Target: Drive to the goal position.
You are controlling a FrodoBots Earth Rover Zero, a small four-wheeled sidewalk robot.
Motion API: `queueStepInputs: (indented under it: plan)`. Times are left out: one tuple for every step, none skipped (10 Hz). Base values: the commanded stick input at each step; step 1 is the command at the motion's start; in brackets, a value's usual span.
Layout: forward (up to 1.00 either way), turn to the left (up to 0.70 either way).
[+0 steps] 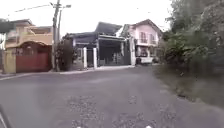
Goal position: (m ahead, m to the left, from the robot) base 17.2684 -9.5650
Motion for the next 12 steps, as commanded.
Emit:
queueStepInputs:
  plan:
    - [1.0,-0.39]
    - [1.0,-0.04]
    - [1.0,-0.01]
    - [1.0,0.0]
    - [1.0,0.0]
    - [1.0,0.0]
    - [1.0,0.0]
    - [1.0,0.0]
    - [1.0,0.0]
    - [1.0,0.0]
    - [1.0,0.0]
    - [1.0,0.0]
